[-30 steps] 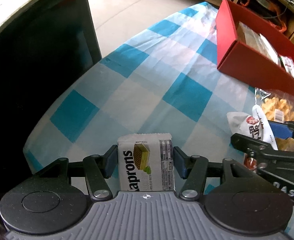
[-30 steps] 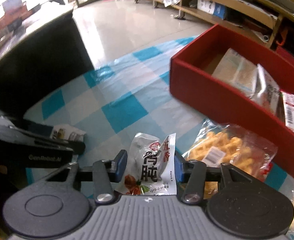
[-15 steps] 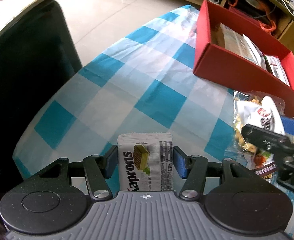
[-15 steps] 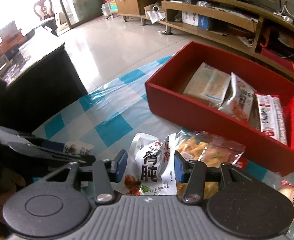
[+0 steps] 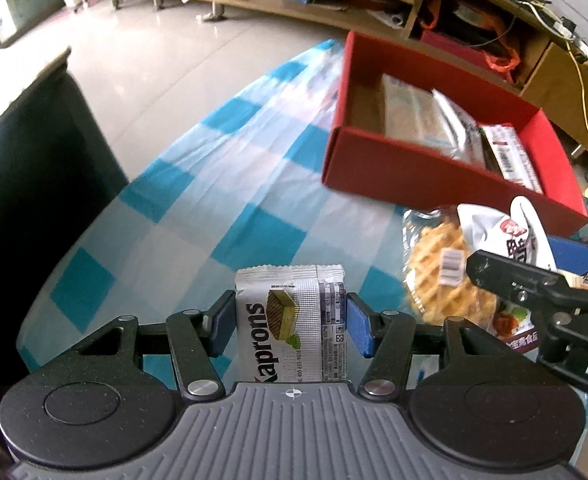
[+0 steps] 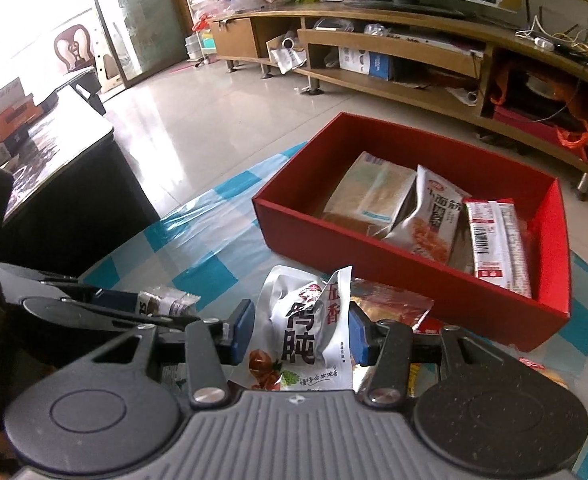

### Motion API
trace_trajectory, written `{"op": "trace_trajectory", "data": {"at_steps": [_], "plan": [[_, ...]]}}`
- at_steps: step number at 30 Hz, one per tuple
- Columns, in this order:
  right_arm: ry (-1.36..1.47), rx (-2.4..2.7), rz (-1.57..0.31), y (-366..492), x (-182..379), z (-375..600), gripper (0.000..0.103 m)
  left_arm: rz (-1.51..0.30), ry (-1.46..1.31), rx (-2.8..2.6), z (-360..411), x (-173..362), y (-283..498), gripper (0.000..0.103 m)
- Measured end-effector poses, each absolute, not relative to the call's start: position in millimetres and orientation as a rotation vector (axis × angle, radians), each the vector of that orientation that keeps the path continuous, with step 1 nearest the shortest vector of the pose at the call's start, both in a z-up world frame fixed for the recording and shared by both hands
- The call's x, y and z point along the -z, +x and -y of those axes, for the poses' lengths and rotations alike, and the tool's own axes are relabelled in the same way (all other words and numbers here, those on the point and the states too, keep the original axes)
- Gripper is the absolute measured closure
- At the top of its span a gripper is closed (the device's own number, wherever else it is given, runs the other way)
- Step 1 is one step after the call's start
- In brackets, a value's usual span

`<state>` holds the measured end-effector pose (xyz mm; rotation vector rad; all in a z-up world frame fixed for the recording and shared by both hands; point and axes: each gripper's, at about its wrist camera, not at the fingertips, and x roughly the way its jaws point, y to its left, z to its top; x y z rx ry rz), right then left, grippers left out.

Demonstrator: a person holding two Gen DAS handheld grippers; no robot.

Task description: Organize snacks

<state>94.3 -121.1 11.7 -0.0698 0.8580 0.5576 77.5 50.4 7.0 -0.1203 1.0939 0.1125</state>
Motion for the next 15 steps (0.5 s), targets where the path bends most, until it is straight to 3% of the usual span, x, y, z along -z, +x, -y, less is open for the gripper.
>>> {"op": "trace_trajectory", "data": {"at_steps": [15], "plan": [[0.007,-0.499,-0.799,95.9,-33.6,157.0,0.055,-1.021,-0.099,-0.077,-26.5,-32.2,92.1,0.039]]}}
